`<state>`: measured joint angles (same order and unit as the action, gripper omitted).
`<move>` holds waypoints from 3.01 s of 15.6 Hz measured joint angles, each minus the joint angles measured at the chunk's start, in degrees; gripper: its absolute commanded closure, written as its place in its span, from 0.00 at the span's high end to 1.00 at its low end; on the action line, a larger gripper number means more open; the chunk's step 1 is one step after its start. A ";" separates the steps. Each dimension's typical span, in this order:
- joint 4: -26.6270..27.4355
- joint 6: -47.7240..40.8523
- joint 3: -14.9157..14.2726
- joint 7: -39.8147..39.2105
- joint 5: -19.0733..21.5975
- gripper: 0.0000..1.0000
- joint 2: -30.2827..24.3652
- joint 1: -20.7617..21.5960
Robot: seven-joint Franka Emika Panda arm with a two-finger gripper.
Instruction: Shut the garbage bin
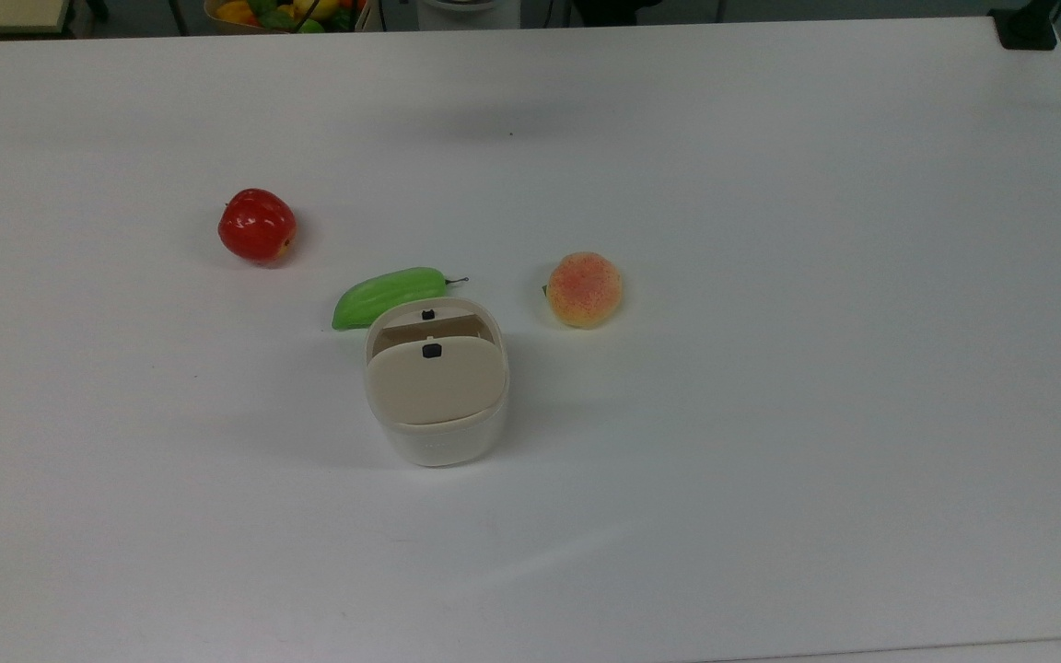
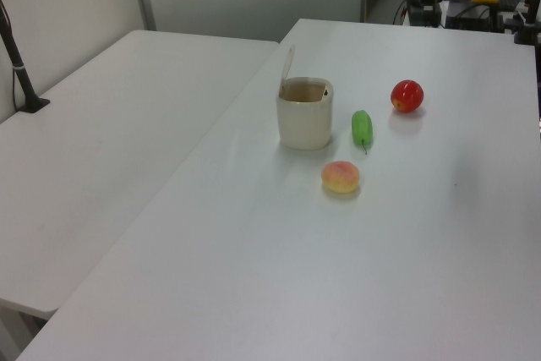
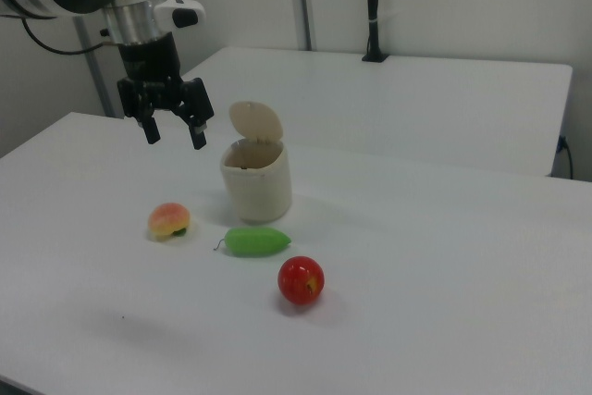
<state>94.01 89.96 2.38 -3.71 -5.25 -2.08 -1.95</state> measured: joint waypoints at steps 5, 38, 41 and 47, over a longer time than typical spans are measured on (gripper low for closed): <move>0.00 0.00 0.12 -0.10 0.00 1.00 0.00 0.05; -5.35 15.64 0.70 1.65 5.42 0.00 7.47 2.41; -6.53 23.27 0.70 1.73 5.48 0.00 9.46 2.60; -6.65 39.93 0.70 1.93 5.51 0.00 14.14 2.82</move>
<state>87.36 129.89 3.07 -1.78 0.26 12.06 0.87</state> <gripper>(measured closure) 0.991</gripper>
